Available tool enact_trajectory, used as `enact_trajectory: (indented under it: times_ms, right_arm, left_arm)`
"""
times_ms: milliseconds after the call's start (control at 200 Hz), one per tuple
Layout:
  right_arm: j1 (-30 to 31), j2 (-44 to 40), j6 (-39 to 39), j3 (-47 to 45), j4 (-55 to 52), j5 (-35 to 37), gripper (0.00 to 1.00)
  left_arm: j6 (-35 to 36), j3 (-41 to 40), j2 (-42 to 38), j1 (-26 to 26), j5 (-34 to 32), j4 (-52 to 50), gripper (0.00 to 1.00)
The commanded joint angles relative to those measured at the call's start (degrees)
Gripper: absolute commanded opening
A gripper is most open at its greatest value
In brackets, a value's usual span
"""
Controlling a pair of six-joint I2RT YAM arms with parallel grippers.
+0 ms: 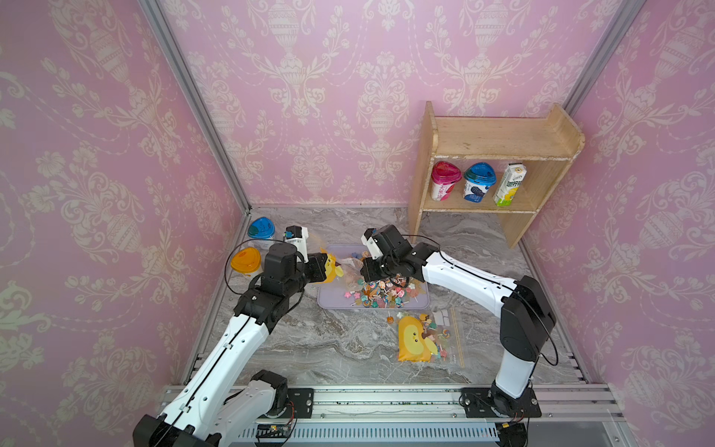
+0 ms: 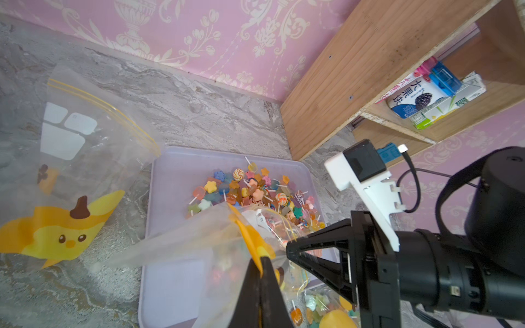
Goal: Pour candies out of the ziploc bag
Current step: 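Pour the candies out of the ziploc bag onto the tray.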
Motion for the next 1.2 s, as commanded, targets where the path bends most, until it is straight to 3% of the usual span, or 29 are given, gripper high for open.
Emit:
enact_trajectory:
  times_ms: [0,580,670,916,1196]
  right_arm:
    - [-0.17,-1.30,0.47,-2.12,-1.36,2.10,0.00]
    - [-1.08,0.11,1.14,-4.05,0.73,1.45,0.05]
    - [-1.07,-0.62,1.12,-4.69,0.47,2.16,0.10]
    - [-1.19,-5.43,1.48,-5.25,-1.23,5.83,0.41]
    - [-1.24,-10.59,0.70,-8.01,-2.56,7.95,0.44]
  left_arm:
    - [0.75,3.80,0.24,0.38,2.57,0.10,0.00]
    - [1.02,5.82,0.42,0.38,1.91,-0.72,0.00]
    - [0.74,5.42,0.59,0.38,1.91,-0.44,0.00]
    - [2.41,7.60,1.13,0.38,0.44,-1.46,0.00]
    - [2.39,8.95,3.03,0.47,0.42,-0.60,0.00]
